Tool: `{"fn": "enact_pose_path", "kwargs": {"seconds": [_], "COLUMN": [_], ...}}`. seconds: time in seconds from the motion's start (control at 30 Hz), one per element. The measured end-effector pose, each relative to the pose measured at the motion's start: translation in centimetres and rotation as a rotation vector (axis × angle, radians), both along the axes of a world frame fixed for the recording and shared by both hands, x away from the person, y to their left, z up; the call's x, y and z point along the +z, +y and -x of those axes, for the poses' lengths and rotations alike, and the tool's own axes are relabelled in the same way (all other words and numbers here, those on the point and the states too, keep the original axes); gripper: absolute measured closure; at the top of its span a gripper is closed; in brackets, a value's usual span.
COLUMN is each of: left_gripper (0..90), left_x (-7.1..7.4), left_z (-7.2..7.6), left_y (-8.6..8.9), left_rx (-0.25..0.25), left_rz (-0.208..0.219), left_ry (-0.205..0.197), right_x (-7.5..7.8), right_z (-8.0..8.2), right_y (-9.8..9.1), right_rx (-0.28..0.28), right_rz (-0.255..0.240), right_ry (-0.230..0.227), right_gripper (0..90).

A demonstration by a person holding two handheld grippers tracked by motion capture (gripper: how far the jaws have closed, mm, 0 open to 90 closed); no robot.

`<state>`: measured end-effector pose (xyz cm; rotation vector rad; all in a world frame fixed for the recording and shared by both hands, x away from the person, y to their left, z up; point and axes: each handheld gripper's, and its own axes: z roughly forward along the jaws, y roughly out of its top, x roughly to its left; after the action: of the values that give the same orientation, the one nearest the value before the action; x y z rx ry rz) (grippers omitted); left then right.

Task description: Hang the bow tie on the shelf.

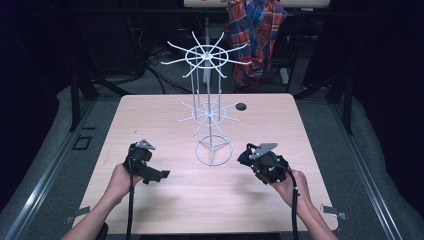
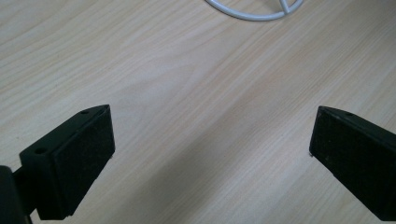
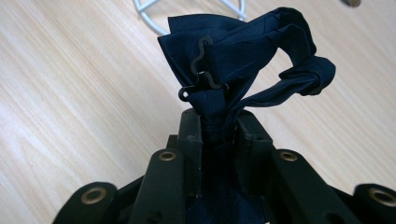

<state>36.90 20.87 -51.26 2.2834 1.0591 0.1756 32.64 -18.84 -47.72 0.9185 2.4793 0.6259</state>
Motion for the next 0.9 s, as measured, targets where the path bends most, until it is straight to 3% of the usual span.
{"fn": "enact_pose_path", "kwargs": {"seconds": [0.33, 0.9], "left_gripper": [0.3, 0.3], "left_x": [0.0, -0.1], "left_z": [0.1, 0.1], "left_y": [0.3, 0.2], "left_rx": [0.007, 0.001], "left_rz": [0.005, 0.001], "left_ry": [0.001, 0.002], "right_x": [2.6, 5.5], "right_z": [-0.4, -0.8], "right_y": [0.0, 0.4], "right_rx": [-0.005, -0.005], "right_rz": [-0.046, -0.1], "right_ry": [-0.075, -0.164], "right_gripper": [74.3, 74.4]}}
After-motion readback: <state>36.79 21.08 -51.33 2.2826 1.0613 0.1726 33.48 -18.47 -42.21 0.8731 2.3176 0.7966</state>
